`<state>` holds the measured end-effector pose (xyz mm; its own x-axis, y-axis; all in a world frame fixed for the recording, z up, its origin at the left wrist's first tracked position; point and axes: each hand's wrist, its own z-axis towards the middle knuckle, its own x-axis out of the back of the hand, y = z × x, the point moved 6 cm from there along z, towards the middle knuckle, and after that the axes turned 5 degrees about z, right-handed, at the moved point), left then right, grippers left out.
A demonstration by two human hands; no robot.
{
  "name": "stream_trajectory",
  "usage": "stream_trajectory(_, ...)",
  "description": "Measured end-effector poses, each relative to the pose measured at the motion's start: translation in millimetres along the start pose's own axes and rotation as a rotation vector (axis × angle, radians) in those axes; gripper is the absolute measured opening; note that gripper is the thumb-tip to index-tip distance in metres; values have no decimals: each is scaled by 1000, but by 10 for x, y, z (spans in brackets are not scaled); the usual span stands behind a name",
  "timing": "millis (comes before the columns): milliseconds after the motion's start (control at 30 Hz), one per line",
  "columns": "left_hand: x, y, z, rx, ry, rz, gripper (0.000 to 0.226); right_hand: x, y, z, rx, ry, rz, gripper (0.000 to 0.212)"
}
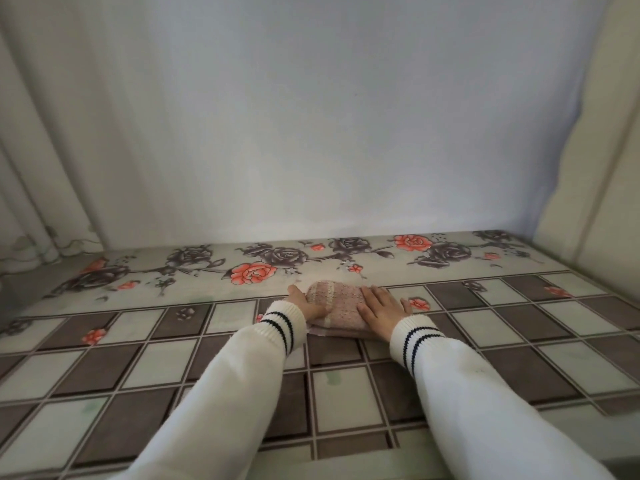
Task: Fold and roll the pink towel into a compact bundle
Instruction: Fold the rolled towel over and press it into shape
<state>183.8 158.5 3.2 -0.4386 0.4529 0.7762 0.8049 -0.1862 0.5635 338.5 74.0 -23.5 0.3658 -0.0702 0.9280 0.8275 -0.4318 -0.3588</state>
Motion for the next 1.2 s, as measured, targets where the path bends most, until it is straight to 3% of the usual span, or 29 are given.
stream_trajectory(200,17,23,5,1,19,14,89,22,-28,-31,-4,-29,-30,55)
stream_trajectory(333,88,88,36,-36,50,-104,96,259,-91,-42,7,-44,-114,65)
stream_trajectory(467,162,149,33,-44,24,-435,81,647,-367,-6,112,-8,-91,83)
stream_trajectory(633,210,266,7,-78,-29,-714,72,932,-792,3,276,-29,-65,74)
stream_trajectory(933,482,426,-57,-237,-118,-778,65,1104,-1163,17,362,-107,-143,89)
stream_trajectory(1200,737,382,-171,-429,-164,-740,60,1222,-1218,-57,339,-107,38,45)
